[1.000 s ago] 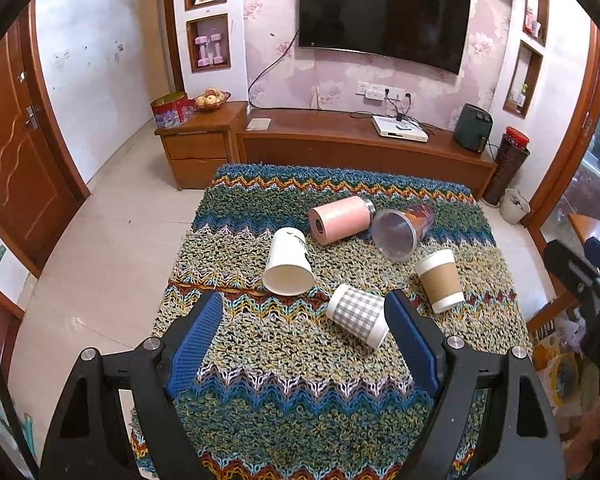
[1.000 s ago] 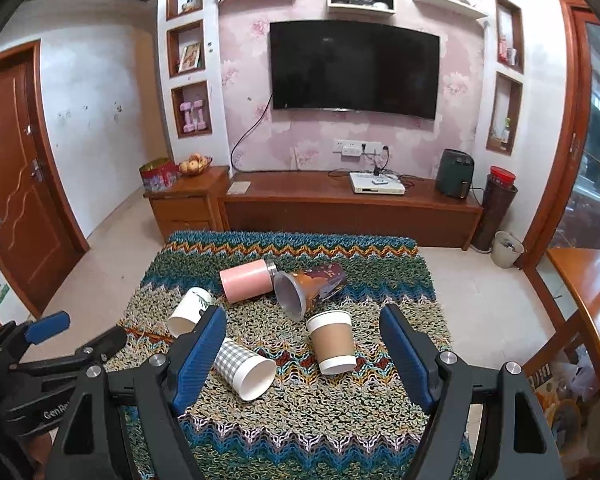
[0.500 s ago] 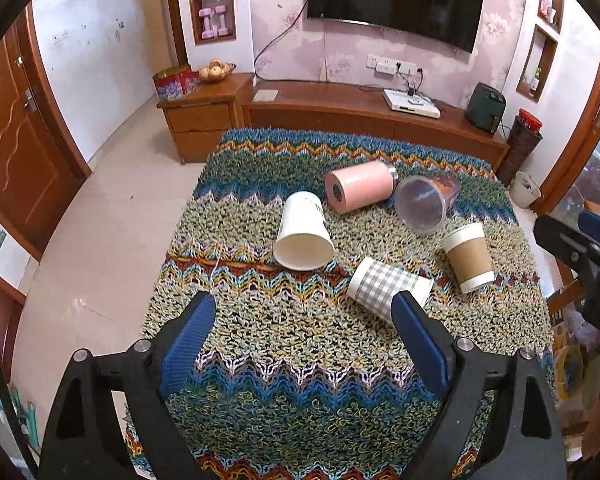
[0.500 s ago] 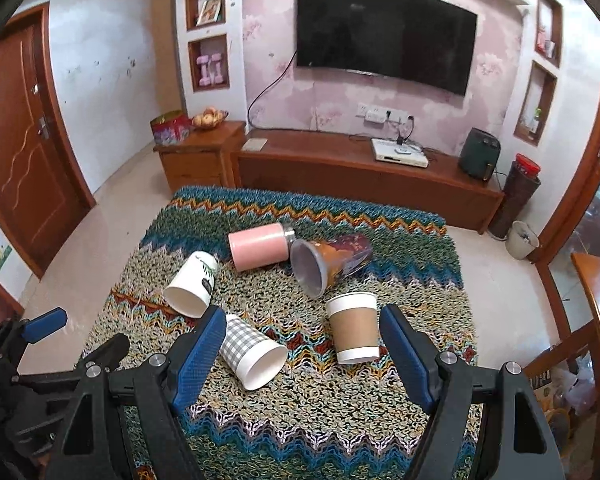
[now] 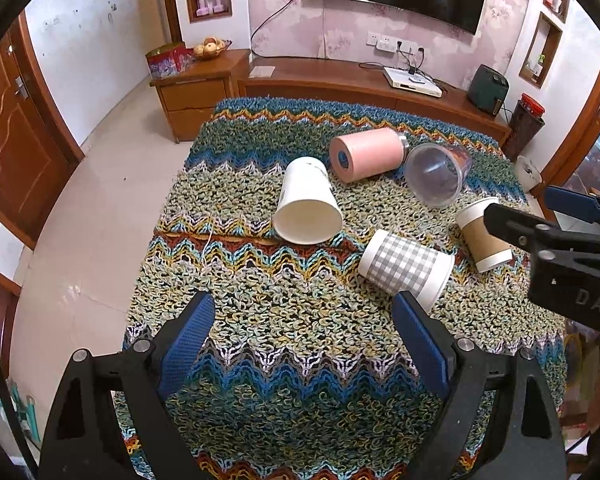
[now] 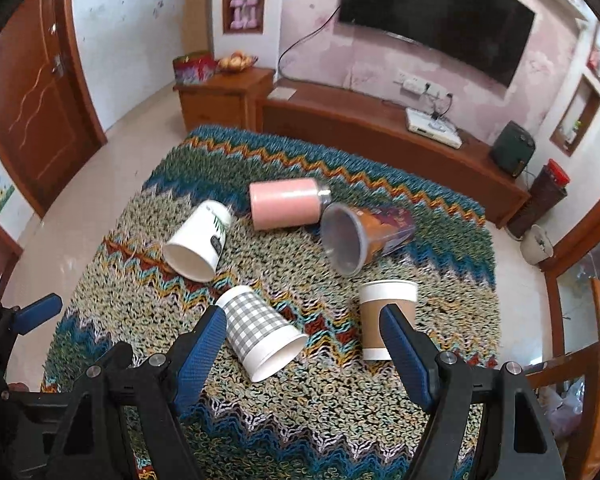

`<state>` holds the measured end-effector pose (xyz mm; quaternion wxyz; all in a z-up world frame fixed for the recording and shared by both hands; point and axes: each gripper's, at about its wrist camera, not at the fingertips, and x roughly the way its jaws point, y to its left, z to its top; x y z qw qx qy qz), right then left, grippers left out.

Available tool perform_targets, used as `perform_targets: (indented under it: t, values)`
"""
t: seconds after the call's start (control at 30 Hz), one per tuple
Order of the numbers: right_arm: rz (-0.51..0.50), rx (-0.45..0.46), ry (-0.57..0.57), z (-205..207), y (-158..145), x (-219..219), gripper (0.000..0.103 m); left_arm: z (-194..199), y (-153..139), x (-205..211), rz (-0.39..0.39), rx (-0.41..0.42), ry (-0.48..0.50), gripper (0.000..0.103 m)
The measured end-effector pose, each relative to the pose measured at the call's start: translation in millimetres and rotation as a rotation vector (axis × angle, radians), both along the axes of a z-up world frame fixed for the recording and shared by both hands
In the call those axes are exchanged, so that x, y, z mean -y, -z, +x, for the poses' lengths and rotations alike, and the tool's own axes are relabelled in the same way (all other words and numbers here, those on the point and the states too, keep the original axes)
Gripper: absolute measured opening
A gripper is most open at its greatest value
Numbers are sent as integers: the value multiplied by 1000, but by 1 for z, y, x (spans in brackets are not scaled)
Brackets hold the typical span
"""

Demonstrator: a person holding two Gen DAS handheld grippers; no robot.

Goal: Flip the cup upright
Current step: 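Move the right gripper toward the checkered cup lying on its side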

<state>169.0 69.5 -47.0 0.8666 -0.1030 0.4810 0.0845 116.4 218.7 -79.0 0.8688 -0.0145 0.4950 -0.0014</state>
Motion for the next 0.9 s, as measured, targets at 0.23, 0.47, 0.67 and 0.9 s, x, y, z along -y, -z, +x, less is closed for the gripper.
perform_targets:
  t: [0.23,0.47,0.67,0.9]
  values:
    - [-42,-62,-44,14,23,-16,80,4,20,-10,-19,-45,-23,92]
    - [-101,-150,-98,28,57,-32,80,5,36,-14,-26,-81,-20,92]
    - [-135,-219,-108,39,83,-36,80,6,49,-16,-40,-126,-12,92]
    - [-156,-268,-140,45,101,-44,80,7,58,-16,-52,-151,-7,92]
